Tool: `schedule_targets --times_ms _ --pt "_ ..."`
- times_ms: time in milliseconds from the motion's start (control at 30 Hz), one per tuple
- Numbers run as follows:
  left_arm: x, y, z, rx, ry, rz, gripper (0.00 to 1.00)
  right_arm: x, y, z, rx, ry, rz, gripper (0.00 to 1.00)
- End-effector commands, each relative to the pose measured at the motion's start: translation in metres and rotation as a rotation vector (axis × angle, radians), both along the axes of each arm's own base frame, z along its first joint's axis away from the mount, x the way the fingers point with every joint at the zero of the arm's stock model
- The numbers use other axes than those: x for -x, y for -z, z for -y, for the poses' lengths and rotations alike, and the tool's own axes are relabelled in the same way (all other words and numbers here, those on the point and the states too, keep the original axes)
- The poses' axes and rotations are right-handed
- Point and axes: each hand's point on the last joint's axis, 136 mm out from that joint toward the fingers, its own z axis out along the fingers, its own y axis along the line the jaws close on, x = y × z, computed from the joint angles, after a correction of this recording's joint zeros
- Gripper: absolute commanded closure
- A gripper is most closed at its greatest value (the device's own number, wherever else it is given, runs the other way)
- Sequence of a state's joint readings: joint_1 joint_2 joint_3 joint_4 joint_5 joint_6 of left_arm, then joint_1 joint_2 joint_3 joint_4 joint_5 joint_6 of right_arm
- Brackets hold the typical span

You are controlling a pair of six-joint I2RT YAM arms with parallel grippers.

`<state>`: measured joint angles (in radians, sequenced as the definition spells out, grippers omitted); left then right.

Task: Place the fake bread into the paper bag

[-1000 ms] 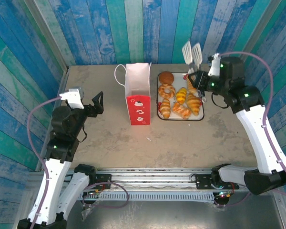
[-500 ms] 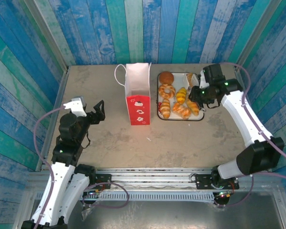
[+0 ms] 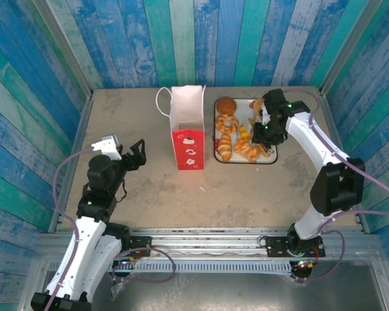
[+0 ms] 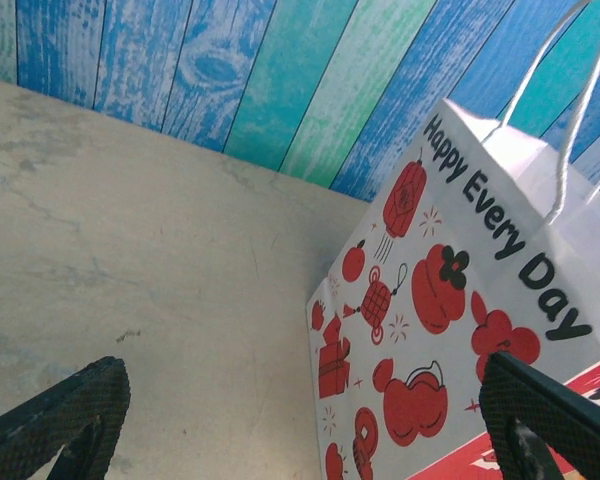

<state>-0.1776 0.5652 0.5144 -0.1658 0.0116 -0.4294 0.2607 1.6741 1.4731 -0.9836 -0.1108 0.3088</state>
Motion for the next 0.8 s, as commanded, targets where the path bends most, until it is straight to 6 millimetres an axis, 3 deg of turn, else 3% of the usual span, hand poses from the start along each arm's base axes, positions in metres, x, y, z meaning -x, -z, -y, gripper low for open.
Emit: schedule_targets --times_ms 0,233,767 --pt "-0.002 -0.006 0.002 0.022 0.006 0.029 0.06 -0.01 -0.005 -0.003 0.012 -0.017 0.02 0.53" --pt "-0.003 -0.006 0.001 0.016 0.0 0.032 0.06 -0.018 0.005 0.005 0.086 0.012 0.008 0.51" --pt "-0.005 -0.003 0.0 0.005 -0.006 0.026 0.06 -0.028 0.024 -0.001 0.093 0.001 -0.037 0.48"
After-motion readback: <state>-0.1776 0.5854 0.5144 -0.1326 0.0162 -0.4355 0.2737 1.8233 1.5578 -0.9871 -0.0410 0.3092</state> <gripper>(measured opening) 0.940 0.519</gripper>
